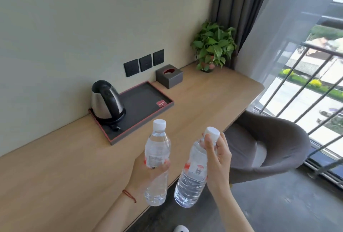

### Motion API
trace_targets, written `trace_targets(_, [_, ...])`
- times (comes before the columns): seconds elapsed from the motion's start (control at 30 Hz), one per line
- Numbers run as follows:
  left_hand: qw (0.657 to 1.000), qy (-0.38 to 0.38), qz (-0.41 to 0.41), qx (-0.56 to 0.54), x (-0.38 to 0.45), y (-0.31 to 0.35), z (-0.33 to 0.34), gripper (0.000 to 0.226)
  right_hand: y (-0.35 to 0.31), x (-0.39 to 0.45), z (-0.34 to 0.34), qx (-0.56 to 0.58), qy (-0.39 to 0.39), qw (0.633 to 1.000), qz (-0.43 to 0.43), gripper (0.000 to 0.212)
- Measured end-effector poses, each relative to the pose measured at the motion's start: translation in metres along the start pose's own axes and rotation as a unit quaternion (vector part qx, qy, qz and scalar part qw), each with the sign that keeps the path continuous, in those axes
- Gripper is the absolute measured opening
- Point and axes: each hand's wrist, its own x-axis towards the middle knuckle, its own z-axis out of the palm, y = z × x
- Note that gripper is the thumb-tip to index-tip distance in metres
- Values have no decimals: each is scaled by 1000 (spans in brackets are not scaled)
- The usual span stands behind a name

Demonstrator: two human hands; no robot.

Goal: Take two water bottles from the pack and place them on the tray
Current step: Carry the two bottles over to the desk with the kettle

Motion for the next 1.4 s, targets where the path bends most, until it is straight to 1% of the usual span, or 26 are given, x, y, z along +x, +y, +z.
trace_targets(0.07, [1000,11,-4,-19,27,4,16,28,5,34,-4,-3,-17,1000,-10,16])
trace_targets(0.2, [998,46,-16,-40,74,19,46,45,14,102,-10,-11,-56,998,-22,23])
trace_targets(0.33, [995,87,-14,-38,104,23,68,44,30,155,-7,-4,-122,992,-19,29])
trace_targets(0.4, [991,123,-22,-45,117,18,75,39,41,179,-3,-6,-166,986,-30,30])
trace_targets(0.53, [977,206,-33,-52,137,11,92,40,65,222,9,-5,-263,964,-47,30])
trace_targets(0.67, [950,299,-53,-65,152,12,106,47,83,253,26,-6,-351,934,-65,17])
trace_targets(0.8, [928,356,-88,-62,168,5,113,50,100,277,46,-20,-418,902,-108,13])
trace_targets(0.93, [924,370,-95,-17,187,-7,109,54,126,292,65,-23,-456,881,-121,4])
trace_targets(1.0, [923,371,-106,-3,196,-15,104,56,139,296,75,-25,-466,876,-121,4])
trace_targets(1.13, [919,374,-127,0,212,-33,98,61,159,299,90,-42,-483,865,-129,10])
trace_targets(1.23, [914,380,-139,-25,221,-43,94,64,170,301,95,-54,-499,855,-127,7])
trace_targets(1.27, [913,382,-138,-32,223,-45,93,64,171,302,96,-54,-498,856,-131,18])
trace_targets(1.33, [914,379,-135,-47,224,-49,93,66,174,303,96,-50,-496,857,-132,51])
trace_targets(1.37, [916,375,-132,-53,224,-49,94,67,174,303,96,-49,-498,856,-131,60])
trace_targets(1.4, [918,371,-130,-58,223,-49,94,69,175,303,96,-44,-500,855,-134,63])
